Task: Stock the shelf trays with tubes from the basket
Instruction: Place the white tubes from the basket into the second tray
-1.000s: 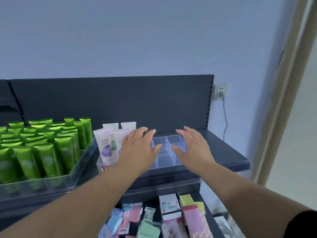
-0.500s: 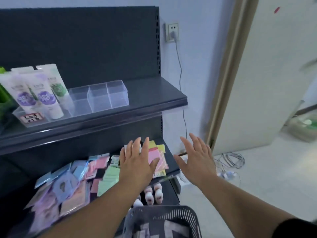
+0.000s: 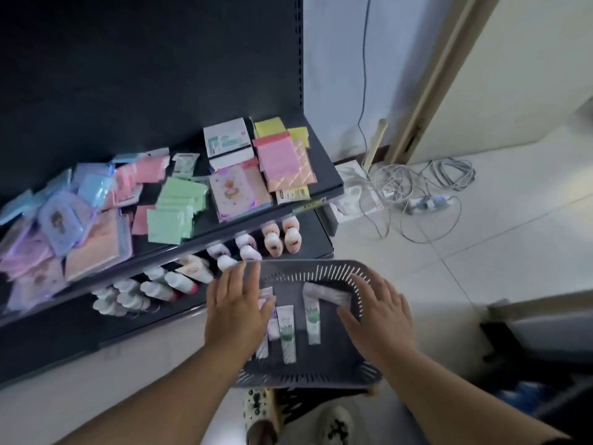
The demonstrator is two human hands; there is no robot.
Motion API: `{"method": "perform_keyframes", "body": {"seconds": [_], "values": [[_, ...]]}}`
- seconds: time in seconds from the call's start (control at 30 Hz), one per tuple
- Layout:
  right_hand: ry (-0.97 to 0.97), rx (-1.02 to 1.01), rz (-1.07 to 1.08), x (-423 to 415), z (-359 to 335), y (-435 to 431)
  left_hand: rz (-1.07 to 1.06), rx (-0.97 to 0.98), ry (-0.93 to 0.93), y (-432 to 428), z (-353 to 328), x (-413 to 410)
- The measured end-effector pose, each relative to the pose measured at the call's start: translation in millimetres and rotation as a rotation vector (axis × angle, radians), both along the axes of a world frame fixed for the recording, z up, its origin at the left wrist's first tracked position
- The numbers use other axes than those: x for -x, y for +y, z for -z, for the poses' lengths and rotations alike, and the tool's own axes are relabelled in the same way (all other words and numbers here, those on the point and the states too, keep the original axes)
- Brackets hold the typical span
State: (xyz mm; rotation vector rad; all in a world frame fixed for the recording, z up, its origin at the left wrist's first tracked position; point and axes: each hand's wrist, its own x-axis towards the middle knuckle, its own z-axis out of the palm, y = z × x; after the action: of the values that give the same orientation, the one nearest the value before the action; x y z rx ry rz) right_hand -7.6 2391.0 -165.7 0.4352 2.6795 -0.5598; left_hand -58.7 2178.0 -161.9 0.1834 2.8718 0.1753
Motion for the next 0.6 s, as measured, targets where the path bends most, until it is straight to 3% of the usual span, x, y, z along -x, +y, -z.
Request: {"method": "perform_keyframes", "body": {"seconds": [0.13,0.23,0.6], "values": [[-0.134,-0.018,-0.008,-3.2,64.2,-7.4,0.008,0.003,-0.056,-15.4,68.9,-6.8],[-0.193,0.006,-0.012,0.5,107.6,-16.0,0.018,-0.021,-0.197,-23.4,115.2,-7.2],[-0.290,0.068,0.002,24.7,229.9,-37.3,0.092,-0.100,-0.301,-1.0,236.3,1.6]]}}
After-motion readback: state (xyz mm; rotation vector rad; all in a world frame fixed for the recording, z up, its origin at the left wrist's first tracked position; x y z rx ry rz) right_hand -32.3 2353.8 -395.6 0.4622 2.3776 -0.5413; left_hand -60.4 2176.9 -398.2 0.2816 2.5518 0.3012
